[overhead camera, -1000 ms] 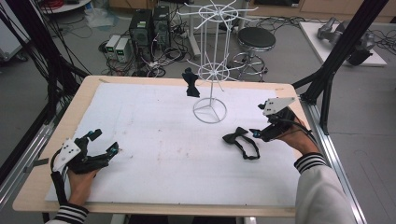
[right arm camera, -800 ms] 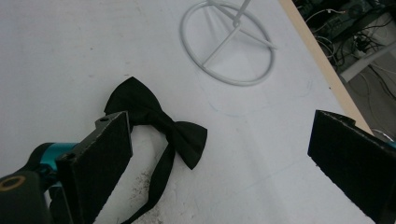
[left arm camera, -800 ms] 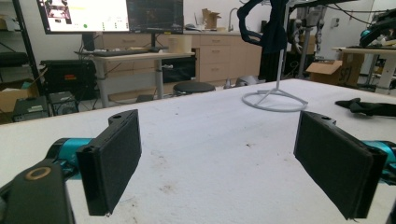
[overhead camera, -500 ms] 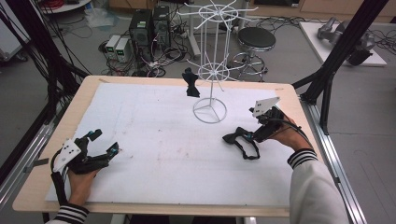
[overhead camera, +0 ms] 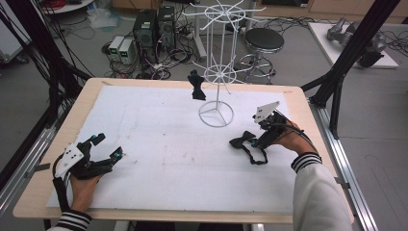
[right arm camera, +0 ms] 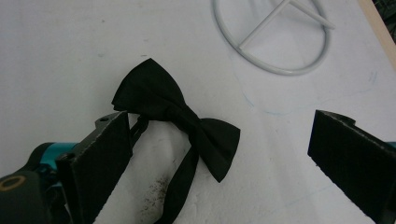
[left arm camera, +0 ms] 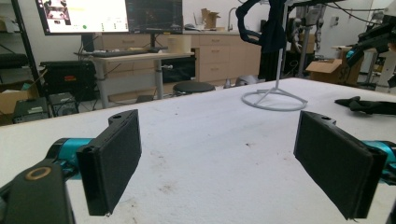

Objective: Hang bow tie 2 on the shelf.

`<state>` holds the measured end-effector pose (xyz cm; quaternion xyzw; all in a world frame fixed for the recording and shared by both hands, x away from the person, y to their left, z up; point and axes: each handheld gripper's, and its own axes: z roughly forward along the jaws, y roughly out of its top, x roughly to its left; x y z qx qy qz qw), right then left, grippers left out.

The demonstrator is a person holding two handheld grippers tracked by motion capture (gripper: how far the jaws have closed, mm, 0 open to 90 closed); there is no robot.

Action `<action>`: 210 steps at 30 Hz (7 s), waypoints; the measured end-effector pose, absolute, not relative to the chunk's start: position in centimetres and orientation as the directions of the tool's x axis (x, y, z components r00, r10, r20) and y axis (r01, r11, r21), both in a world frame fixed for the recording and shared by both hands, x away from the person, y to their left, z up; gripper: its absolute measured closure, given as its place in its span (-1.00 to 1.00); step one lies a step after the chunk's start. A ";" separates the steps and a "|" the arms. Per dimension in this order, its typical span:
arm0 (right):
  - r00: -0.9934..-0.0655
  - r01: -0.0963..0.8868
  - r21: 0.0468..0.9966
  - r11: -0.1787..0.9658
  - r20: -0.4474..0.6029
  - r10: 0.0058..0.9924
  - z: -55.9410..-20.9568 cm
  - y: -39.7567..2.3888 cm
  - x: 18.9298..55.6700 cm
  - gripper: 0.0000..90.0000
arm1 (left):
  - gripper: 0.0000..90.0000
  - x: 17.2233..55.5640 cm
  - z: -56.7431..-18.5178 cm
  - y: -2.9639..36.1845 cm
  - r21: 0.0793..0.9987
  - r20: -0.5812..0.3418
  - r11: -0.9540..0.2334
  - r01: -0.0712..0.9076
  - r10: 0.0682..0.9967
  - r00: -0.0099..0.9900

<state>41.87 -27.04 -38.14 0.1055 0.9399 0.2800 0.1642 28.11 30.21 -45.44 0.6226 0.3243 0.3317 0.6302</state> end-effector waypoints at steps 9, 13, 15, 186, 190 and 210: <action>-0.941 0.084 0.515 0.853 -0.239 0.237 -39.2 -26.0 42.4 -0.65 | -0.66 28.1 -45.5 30.2 1.000 0.003 0.006 -0.015 0.823 0.568; -0.945 0.084 0.504 0.860 -0.234 0.229 -39.5 -25.6 42.6 -0.64 | -0.66 28.1 -45.5 30.3 1.000 -0.005 0.015 -0.012 0.824 0.567; -0.948 0.086 0.495 0.864 -0.226 0.224 -39.7 -25.5 42.6 -0.62 | -0.66 28.1 -45.5 30.3 1.000 -0.004 0.014 -0.012 0.824 0.567; -0.686 0.115 0.969 0.219 -0.082 0.723 -29.4 -29.7 41.4 0.87 | -0.65 28.0 -45.5 30.2 1.000 0.006 0.008 -0.023 0.829 0.560; -0.682 0.112 0.970 0.215 -0.082 0.727 -29.3 -29.3 41.8 0.87 | -0.65 28.0 -45.5 30.2 1.000 0.005 0.009 -0.022 0.829 0.560; -0.671 0.134 0.969 0.210 -0.067 0.738 -30.1 -28.8 43.3 0.87 | -0.65 28.0 -45.5 30.1 1.000 0.005 0.009 -0.022 0.828 0.561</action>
